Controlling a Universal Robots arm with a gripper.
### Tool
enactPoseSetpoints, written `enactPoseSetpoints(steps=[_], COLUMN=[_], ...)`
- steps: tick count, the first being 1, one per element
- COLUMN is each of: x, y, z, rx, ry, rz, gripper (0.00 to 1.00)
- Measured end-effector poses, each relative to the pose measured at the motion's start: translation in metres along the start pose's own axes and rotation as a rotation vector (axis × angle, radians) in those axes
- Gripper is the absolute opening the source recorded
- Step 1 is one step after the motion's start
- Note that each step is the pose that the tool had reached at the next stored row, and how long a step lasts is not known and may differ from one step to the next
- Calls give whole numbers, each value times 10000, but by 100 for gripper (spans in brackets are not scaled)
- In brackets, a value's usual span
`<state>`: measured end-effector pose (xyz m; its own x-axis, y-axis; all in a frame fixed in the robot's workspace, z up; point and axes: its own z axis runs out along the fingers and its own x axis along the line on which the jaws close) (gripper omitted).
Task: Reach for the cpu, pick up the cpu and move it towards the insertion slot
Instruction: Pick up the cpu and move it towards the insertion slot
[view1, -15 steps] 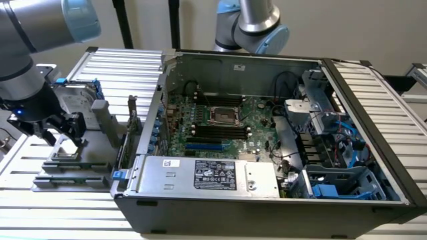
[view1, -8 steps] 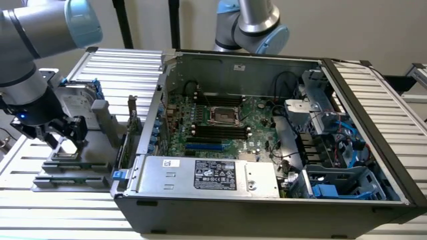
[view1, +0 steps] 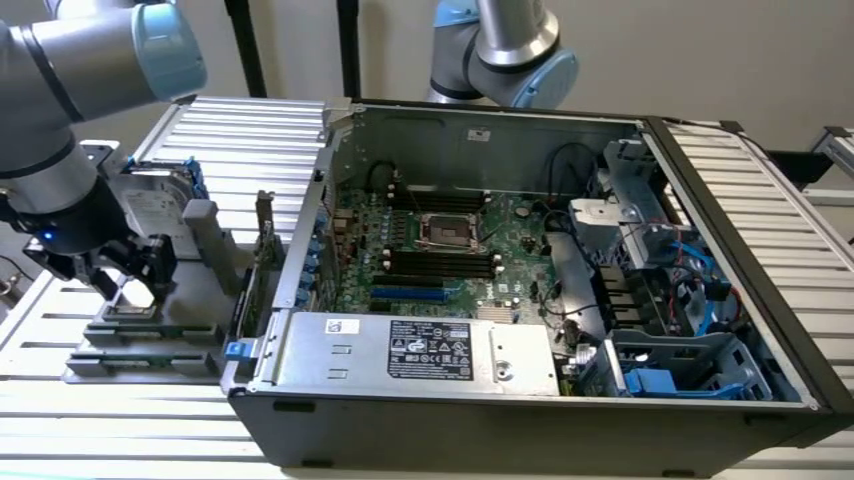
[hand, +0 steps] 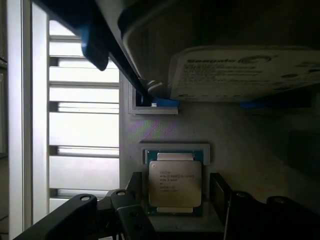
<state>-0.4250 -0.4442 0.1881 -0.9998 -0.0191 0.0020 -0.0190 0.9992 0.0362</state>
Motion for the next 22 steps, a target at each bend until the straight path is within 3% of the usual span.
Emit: enactPoseSetpoints(steps=[10, 17, 20, 21, 22], x=[-18, -21, -20, -20, -21], y=[-1, 10, 13, 14, 15], z=[11, 11, 10, 10, 11], rx=[19, 33, 40, 42, 43], ry=[96, 101, 103, 103, 102], rz=[3, -11, -24, -29, -34], gripper=[65, 65, 63, 56, 56])
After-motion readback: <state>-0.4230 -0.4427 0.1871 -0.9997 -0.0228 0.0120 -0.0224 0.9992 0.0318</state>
